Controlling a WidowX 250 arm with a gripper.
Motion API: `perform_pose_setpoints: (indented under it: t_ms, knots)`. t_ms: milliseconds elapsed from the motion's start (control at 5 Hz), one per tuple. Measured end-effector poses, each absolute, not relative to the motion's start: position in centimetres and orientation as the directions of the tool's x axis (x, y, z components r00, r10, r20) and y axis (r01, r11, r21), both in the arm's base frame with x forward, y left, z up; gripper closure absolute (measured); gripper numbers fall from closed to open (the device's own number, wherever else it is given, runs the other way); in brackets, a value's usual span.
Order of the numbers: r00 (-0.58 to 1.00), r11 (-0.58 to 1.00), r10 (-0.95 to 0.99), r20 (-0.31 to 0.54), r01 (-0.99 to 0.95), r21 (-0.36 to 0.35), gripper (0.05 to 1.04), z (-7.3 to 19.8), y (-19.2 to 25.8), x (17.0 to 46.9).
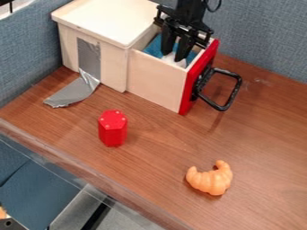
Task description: Take the egg out of the drawer and put it on the table
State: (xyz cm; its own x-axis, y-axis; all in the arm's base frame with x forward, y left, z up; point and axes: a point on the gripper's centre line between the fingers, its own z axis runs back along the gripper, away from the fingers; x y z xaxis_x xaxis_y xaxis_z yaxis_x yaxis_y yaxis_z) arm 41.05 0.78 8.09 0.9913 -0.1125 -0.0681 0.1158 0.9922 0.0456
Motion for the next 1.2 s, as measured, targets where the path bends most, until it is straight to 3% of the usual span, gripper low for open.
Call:
perform_pose_setpoints:
  t_ms: [200, 400, 800, 1000, 1200]
  knots:
    - [0.991, 0.992, -0.111, -0.071, 0.114, 0.044, 0.222, 7.9, 0.8, 41.0]
    - [0.992, 0.992, -0.108, -0.073, 0.111, 0.051, 0.071, 7.8, 0.9, 41.0]
    - [0.99, 0.993, -0.096, -0.106, 0.103, 0.062, 0.134, 6.7, 1.2, 40.9]
    - [0.99, 0.994, -0.085, -0.11, 0.092, 0.063, 0.271, 6.4, 1.2, 40.9]
    - [0.992, 0.994, -0.091, -0.092, 0.096, 0.051, 0.271, 6.3, 1.1, 40.9]
